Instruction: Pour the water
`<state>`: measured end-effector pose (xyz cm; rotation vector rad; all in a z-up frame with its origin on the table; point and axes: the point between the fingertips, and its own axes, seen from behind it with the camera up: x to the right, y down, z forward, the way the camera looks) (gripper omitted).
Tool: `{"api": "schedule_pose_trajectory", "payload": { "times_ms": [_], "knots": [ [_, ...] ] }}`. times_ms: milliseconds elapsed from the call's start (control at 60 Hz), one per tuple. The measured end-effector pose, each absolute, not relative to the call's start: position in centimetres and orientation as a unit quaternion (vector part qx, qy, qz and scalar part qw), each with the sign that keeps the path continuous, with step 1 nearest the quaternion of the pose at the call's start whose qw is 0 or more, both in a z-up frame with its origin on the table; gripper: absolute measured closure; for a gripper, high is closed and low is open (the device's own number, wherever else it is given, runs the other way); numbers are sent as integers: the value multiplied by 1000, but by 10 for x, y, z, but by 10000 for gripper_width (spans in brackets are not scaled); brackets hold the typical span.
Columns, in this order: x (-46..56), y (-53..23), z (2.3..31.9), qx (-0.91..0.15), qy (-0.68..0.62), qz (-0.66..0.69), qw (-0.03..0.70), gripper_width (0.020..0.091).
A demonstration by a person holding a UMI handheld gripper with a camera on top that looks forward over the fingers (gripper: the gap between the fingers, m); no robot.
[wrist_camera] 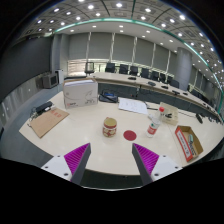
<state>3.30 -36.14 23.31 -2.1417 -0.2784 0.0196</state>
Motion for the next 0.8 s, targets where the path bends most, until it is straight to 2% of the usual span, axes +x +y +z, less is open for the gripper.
{"api": "schedule_pose_trajectory", "payload": {
  "times_ms": [117,267,583,800],
  "knots": [
    [52,-353,232,-880,-100,3,464,248],
    [92,-318,215,-880,-87,2,467,246],
    [209,-183,155,-867,-62,-11,494,245],
    [252,-78,108,-857,-56,-5,512,243]
  ]
}}
